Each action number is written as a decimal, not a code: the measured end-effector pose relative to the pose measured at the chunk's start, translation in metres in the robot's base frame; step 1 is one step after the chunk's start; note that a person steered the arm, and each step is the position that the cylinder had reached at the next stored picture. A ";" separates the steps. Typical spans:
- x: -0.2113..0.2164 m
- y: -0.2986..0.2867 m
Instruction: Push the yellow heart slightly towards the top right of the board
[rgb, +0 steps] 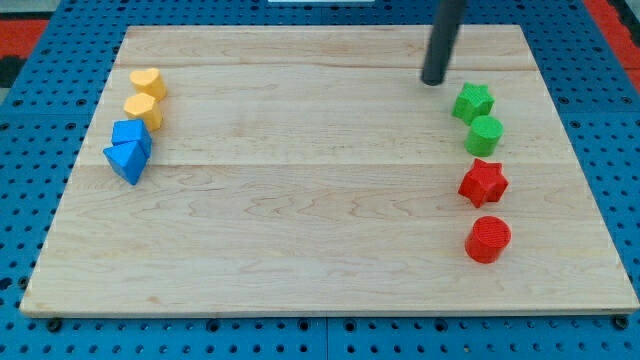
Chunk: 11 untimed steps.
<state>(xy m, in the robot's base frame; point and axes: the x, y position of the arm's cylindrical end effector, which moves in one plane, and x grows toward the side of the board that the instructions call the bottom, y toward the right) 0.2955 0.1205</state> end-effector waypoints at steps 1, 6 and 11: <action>-0.023 -0.075; 0.000 -0.378; -0.004 -0.272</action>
